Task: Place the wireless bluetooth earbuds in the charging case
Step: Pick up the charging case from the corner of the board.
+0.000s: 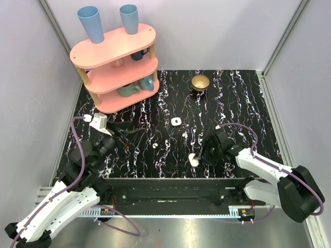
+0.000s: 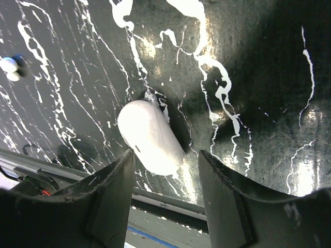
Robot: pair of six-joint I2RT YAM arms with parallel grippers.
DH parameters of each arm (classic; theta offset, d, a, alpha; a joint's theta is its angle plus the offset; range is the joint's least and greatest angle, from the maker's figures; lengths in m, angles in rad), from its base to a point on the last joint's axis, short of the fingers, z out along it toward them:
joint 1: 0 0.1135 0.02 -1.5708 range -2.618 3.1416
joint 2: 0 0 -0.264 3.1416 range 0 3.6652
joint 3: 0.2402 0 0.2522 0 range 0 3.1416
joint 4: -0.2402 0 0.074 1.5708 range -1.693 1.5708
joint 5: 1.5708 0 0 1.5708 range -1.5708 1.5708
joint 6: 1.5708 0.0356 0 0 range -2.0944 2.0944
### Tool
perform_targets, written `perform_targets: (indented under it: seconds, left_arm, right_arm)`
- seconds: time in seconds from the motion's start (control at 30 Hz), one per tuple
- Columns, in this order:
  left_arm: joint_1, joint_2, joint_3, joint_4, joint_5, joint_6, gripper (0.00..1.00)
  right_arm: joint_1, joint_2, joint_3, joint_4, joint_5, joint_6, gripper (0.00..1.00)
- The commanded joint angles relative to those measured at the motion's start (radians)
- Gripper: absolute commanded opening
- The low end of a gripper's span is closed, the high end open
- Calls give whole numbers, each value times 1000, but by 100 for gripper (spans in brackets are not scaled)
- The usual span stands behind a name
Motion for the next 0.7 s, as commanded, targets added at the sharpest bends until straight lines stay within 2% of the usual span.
perform_targets:
  seconds: [0.0, 0.33, 0.43, 0.57, 0.6, 0.67]
  left_arm:
    - [-2, 15, 8, 39, -2, -1, 95]
    - [-3, 18, 9, 42, -2, -3, 96]
    - [-3, 23, 9, 44, 0, -4, 96]
    - [-3, 25, 9, 39, 3, -4, 96]
    - [-3, 25, 8, 39, 1, -6, 96]
    - [-2, 26, 5, 42, 3, -8, 96]
  right_arm:
    - [-6, 42, 2, 46, -66, -51, 59]
    - [11, 129, -32, 167, -102, -70, 55]
    - [34, 170, -23, 181, -91, -72, 46]
    - [74, 201, -10, 181, -51, -66, 42]
    - [88, 206, -1, 183, -41, -66, 36]
    - [128, 224, 14, 184, -16, -66, 34]
